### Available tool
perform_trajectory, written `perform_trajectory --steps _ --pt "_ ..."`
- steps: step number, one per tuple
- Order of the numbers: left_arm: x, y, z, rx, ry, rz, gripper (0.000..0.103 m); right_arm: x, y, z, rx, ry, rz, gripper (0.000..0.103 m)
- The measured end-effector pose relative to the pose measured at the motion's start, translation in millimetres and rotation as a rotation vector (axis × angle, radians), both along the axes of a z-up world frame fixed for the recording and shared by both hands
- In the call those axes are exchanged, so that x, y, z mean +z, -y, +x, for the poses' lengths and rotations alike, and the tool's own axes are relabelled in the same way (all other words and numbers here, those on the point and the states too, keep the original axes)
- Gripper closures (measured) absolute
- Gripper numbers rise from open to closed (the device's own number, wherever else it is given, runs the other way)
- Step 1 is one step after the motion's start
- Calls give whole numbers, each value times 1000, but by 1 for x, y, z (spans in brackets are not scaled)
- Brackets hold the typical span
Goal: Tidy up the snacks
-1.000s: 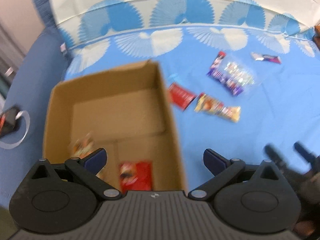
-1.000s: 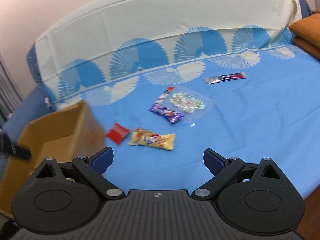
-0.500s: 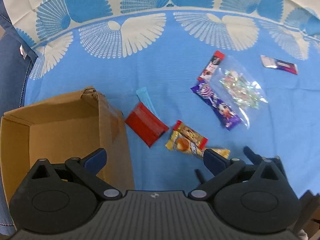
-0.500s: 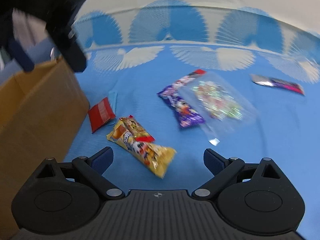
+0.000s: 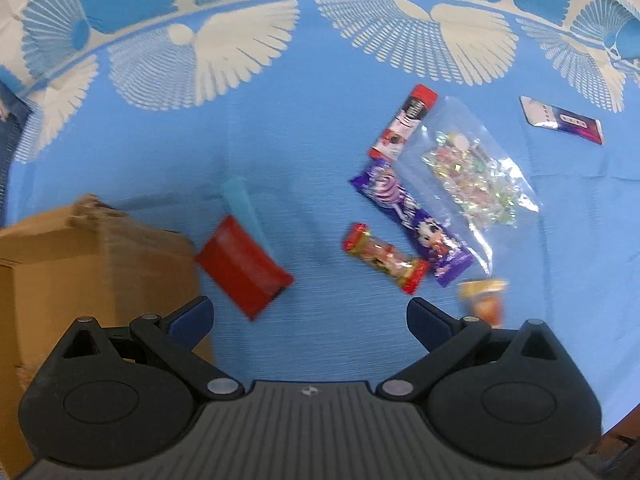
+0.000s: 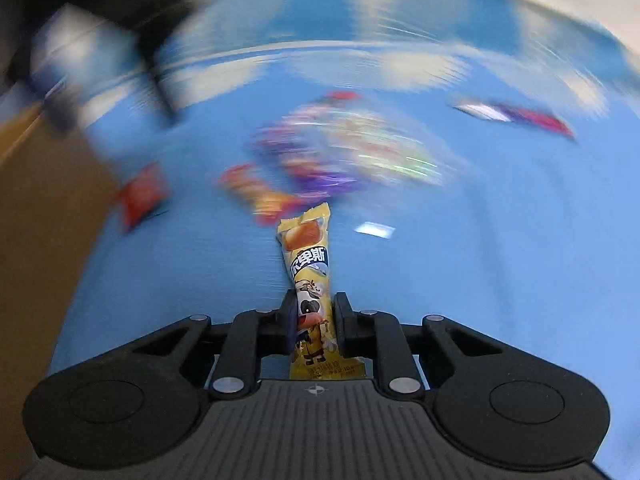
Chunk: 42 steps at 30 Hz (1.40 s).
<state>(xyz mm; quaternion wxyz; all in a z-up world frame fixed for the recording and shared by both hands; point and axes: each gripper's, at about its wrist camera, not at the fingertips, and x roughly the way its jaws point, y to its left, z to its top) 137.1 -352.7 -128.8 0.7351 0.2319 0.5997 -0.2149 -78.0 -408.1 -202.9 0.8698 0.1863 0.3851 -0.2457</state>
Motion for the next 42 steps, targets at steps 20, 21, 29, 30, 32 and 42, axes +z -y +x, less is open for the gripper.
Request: perform_trajectory --steps 20,21,29,30,32,42 --pt "-73 40 27 272 -119 -116 19 -11 61 -66 -295 72 40 82" --pt "-73 36 29 279 -130 -129 22 -11 61 -66 -294 74 38 82" --pt "-69 7 28 382 -131 -168 43 -11 60 -66 -298 80 31 82" --pt "-68 10 28 382 -124 -162 43 -11 61 -65 -296 78 29 81" --pt "-69 19 30 365 -93 -144 43 -11 60 -65 -294 77 27 81" --pt "-23 18 -12 147 15 -128 82 -2 53 -60 -282 52 34 86"
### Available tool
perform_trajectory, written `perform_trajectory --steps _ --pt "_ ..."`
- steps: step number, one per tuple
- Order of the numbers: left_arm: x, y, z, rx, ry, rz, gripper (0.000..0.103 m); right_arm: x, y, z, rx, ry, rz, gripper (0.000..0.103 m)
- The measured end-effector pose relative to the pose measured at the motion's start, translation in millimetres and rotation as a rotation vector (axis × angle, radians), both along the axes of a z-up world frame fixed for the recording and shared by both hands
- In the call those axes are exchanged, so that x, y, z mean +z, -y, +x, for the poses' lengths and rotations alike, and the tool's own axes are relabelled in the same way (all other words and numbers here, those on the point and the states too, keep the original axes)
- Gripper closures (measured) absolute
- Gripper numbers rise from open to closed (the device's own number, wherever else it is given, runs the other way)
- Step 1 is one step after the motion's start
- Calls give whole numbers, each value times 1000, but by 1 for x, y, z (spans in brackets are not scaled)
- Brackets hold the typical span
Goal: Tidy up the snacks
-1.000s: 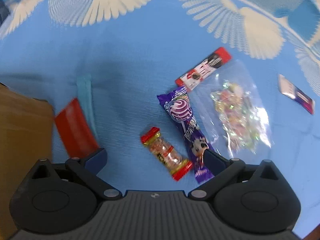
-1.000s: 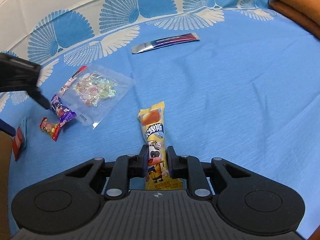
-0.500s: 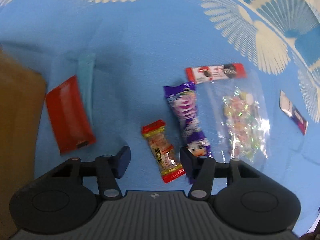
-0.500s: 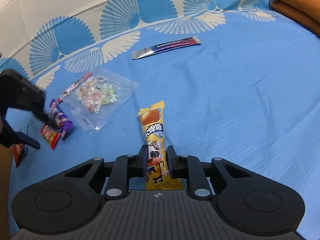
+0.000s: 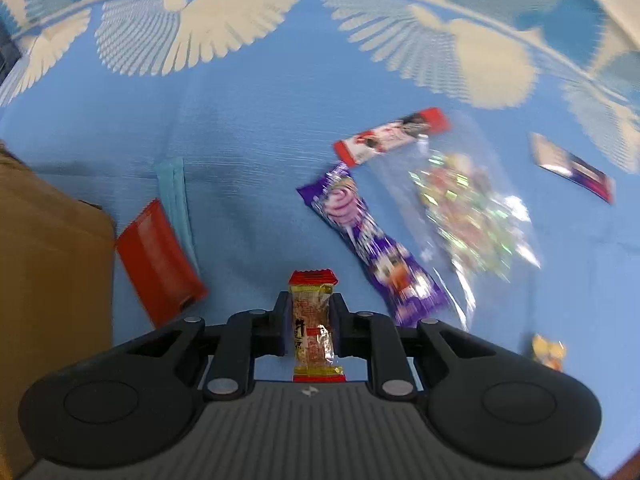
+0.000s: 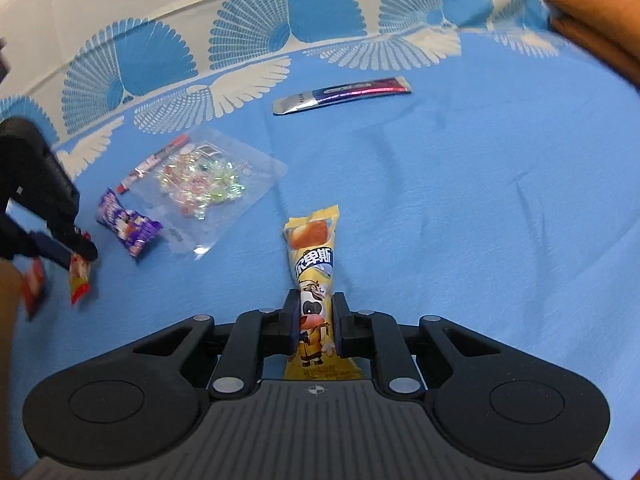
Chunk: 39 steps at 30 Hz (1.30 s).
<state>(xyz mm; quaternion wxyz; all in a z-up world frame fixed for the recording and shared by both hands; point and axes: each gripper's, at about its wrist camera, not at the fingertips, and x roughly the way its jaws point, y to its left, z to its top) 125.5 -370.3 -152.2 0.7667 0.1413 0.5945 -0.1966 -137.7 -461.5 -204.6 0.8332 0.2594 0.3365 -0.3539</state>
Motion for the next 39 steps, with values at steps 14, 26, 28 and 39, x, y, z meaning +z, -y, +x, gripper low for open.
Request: perform_trajectory --steps 14,26,28,39 --pt "128 -175 -120 -211 119 -99 82 114 -130 -47 134 203 -13 86" --pt "150 -361 -179 -93 192 -30 82 182 -297 -45 512 272 -26 86" --pt "153 -389 -178 -35 176 -63 82 184 -317 -41 549 248 -31 86" --pt "178 -441 -186 2 286 -175 82 204 -369 -46 571 191 -139 86"
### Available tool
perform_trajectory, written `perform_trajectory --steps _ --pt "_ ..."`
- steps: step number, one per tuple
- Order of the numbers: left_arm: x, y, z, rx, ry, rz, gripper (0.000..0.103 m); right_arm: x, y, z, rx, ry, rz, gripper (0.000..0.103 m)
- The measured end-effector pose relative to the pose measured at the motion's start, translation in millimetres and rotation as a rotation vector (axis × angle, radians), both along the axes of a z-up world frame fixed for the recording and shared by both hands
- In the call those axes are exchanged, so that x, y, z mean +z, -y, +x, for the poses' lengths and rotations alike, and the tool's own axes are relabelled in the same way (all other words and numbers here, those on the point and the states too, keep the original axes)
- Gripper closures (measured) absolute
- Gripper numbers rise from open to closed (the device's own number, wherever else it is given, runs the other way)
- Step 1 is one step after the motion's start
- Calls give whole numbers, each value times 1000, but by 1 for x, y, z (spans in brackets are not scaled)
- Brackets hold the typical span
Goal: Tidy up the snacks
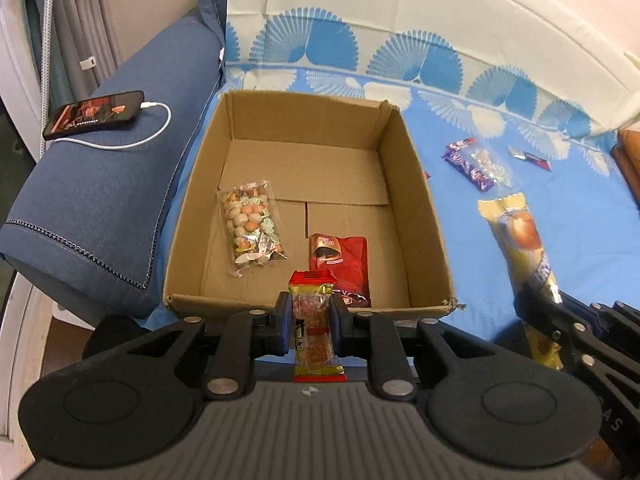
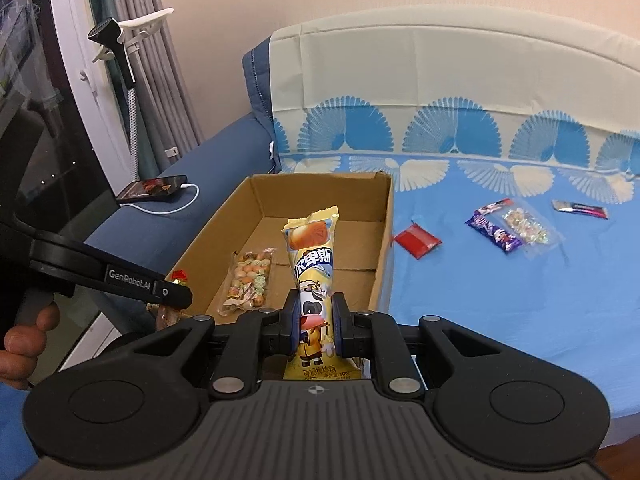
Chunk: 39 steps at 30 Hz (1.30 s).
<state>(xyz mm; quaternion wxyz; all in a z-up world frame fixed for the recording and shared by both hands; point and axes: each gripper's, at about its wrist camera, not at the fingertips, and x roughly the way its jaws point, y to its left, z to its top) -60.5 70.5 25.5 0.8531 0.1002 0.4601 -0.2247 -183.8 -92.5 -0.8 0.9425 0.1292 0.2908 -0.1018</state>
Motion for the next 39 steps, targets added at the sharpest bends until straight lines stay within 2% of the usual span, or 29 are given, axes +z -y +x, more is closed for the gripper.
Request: perform_trajectory --steps 13,19,30,35,39 --pt "-1 -14 1 -5 -20 -46 82 3 -21 6 28 -26 -50 86" --pt "-7 -16 10 -2 -47 -38 82 -1 -20 14 34 -47 -44 86" --pt "-18 -5 43 1 -24 36 82 -16 -9 41 43 -89 -25 86" --pt "-22 11 61 -12 20 96 82 -26 0 58 45 -110 0 86" --pt "-27 24 78 -19 21 122 82 -31 7 73 52 -113 19 86"
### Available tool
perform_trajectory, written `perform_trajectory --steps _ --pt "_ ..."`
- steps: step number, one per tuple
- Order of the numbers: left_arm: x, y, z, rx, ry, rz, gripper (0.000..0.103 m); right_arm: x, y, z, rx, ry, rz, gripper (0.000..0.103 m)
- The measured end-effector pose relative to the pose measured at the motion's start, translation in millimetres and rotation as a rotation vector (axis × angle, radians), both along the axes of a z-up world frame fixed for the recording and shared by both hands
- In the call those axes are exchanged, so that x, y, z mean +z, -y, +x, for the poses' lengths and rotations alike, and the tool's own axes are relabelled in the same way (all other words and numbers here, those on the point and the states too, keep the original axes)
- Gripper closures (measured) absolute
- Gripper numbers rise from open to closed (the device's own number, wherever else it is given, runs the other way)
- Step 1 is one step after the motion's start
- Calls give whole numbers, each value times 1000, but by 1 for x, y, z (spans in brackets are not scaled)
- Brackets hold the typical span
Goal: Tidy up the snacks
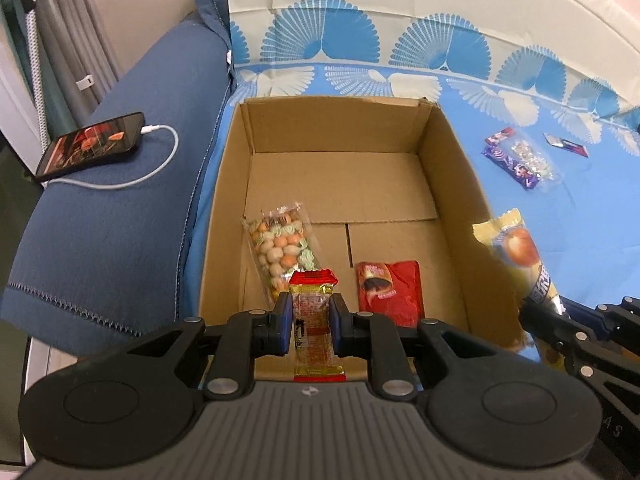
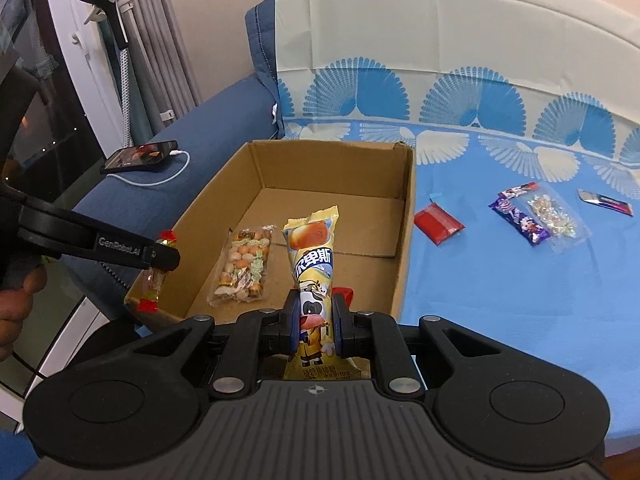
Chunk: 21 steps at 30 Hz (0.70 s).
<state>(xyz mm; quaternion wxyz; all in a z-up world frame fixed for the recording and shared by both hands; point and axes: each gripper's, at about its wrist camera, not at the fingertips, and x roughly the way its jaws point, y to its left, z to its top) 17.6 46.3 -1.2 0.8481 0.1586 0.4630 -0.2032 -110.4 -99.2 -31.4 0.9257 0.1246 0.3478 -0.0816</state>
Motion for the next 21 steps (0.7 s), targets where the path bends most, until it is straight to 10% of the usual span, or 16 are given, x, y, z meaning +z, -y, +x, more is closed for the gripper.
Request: perform_trajectory --steps 21 --pt "-38 45 79 1 -50 66 82 -31 37 87 14 -17 79 86"
